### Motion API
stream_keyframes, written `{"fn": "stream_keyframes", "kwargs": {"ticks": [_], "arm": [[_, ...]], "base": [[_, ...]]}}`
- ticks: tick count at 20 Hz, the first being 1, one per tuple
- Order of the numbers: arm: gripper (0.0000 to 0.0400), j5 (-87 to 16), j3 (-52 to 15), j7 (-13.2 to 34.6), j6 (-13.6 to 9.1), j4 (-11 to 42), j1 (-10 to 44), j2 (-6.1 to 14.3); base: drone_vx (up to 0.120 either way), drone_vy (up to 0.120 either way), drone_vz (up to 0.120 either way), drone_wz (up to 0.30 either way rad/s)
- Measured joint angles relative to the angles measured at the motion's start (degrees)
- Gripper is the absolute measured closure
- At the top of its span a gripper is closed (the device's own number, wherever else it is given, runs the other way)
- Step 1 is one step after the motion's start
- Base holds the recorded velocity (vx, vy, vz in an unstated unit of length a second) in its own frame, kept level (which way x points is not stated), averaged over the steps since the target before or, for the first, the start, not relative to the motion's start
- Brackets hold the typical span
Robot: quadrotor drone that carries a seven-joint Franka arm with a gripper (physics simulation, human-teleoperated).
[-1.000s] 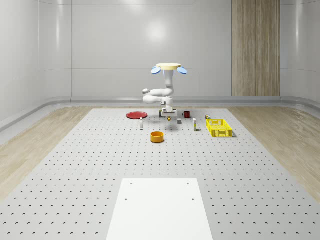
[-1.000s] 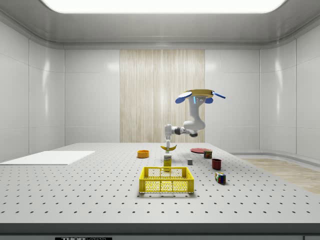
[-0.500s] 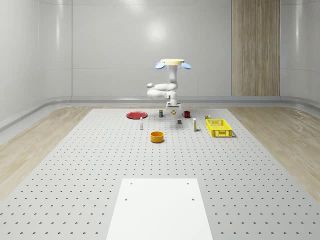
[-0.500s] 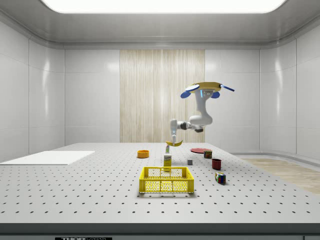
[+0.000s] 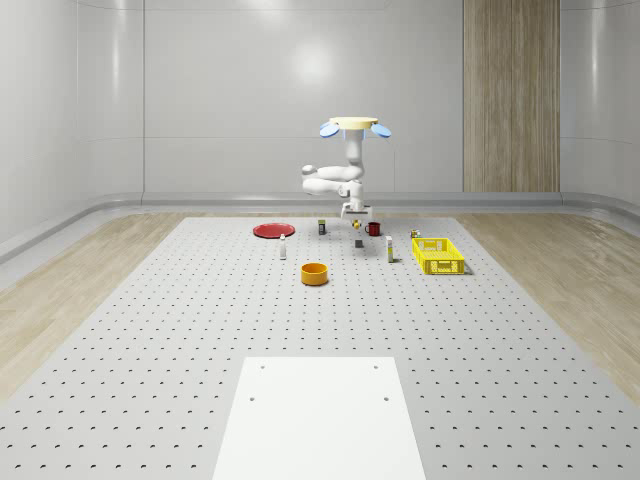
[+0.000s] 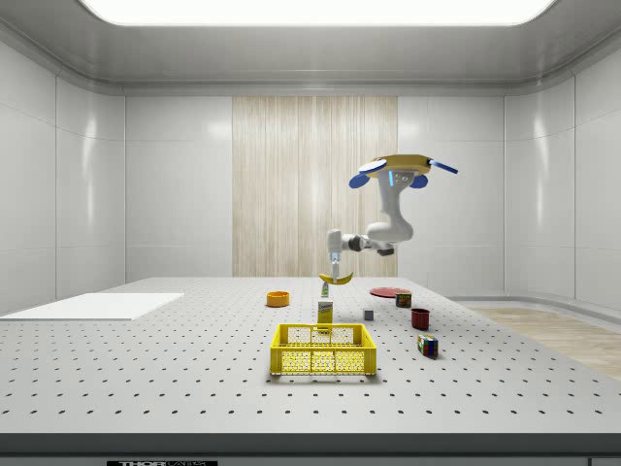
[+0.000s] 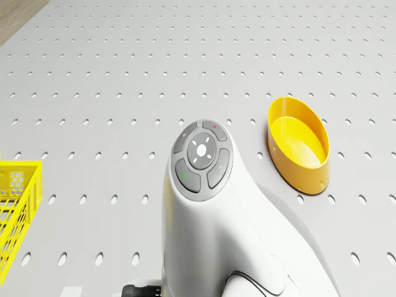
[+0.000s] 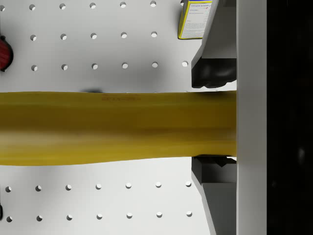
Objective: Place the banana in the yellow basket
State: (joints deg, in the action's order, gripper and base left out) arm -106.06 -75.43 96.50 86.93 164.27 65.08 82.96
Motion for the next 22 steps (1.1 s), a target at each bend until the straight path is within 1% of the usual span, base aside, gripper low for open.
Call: {"fn": "stream_keyframes", "kwargs": {"ticks": [5, 10, 14, 22], "arm": [[0.0210, 0.23, -0.09, 0.13, 0.49, -0.03, 0.15, 0.53], [0.0210, 0.44, -0.18, 0.24, 0.95, -0.05, 0.28, 1.02], [0.0210, 0.59, -0.24, 0.32, 1.30, -0.07, 0.38, 1.39], [0.0210, 0.88, -0.35, 0.47, 1.93, -0.11, 0.57, 2.07]], "base": [[0.000, 0.120, 0.000, 0.000], [0.112, 0.120, 0.008, 0.000], [0.120, 0.120, 0.120, 0.000], [0.000, 0.120, 0.000, 0.000]]}}
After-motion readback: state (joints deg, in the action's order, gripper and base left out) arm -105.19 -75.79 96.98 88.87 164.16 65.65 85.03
